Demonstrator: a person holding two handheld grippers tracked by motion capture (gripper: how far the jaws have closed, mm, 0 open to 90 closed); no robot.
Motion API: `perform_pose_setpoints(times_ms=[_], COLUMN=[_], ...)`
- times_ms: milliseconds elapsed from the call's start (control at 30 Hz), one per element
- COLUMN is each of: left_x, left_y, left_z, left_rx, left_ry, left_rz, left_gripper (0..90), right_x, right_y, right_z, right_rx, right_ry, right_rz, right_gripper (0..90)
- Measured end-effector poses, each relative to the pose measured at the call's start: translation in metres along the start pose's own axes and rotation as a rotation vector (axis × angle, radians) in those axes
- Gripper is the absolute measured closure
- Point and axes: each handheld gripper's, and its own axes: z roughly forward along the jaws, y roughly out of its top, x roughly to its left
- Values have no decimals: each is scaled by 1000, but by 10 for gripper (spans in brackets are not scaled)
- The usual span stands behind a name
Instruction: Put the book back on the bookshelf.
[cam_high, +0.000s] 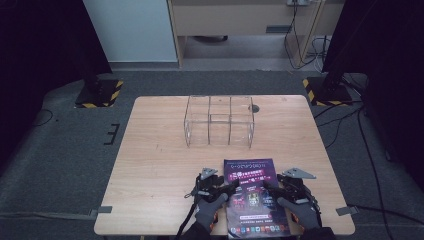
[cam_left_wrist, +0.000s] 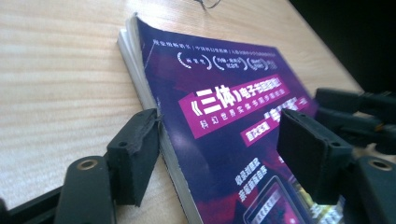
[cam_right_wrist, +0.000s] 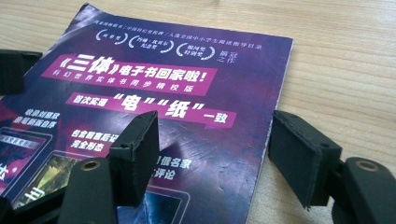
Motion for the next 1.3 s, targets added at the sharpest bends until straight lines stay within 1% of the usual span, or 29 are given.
perform_pose_setpoints(times_ms=[133, 167, 200, 300, 333, 400, 467, 500, 533, 567, 600, 633, 700, 733, 800, 833, 900, 933, 1000, 1033, 1100, 1200, 1300], left_x=[5, 6, 7, 8, 9, 8, 4, 0, -3, -7, -9, -9, -9, -8, -6, -6, -4, -3, -1, -1, -1, -2, -3], left_y=[-1, -2, -2, -2, -2, -2, -4, -5, -7, -8, -8, -7, -6, -5, -3, -2, 0, 2, 4, 5, 5, 3, 3], left_z=[-4, -4, -4, -5, -5, -5, -2, 1, 3, 6, 6, 6, 4, 3, 0, -2, -6, -8, -9, -9, -8, -7, -8], left_rx=[16, 18, 18, 16, 19, 27, 50, 64, 66, 72, 72, 75, 80, 89, 100, 106, 112, 110, 125, 134, 138, 134, 125], left_ry=[-71, -80, -85, -110, -114, -136, -180, -186, -173, -161, -143, -141, -118, -117, -101, -97, -102, -109, -124, -118, -110, -91, -93], left_rz=[-63, -70, -70, -87, -85, -84, -80, -79, -59, -32, -15, -9, -4, 8, 8, 23, 31, 22, 42, 48, 52, 63, 75], left_gripper=[323, 326, 328, 333, 341, 357, 370, 372, 375, 360, 360, 366, 368, 376, 383, 390, 401, 403, 396, 390, 390, 392, 398], right_x=[-1, -2, -2, -3, -2, -3, -2, -2, -2, -1, 0, 0, 0, -1, -1, 0, 0, 0, 1, 1, 1, 1, 1], right_y=[0, 0, 0, 0, 0, 0, 0, 0, 0, 0, 0, 0, 0, 0, 0, 0, 0, 0, 0, 0, 0, 0, 0], right_z=[0, 0, -1, -1, -1, -1, -1, -1, -1, -1, -1, -1, -1, -1, -1, -1, -1, 0, 0, 0, 0, 0, 0], right_rx=[-2, -3, -3, -2, -3, -2, -2, 1, 2, 9, 9, 6, 7, 6, 6, 6, 6, 3, 8, 9, 8, 8, 8], right_ry=[-6, -7, -6, -6, -8, -6, -4, 3, 10, 19, 23, 20, 24, 25, 23, 21, 19, 17, 13, 11, 11, 11, 12], right_rz=[7, 7, 4, 1, 2, -2, -1, -3, -14, -17, -21, -24, -21, -15, -19, -19, -22, -21, -26, -26, -29, -25, -26], right_gripper=[337, 337, 337, 339, 342, 344, 348, 354, 360, 360, 360, 360, 359, 359, 359, 358, 356, 354, 351, 350, 347, 345, 344])
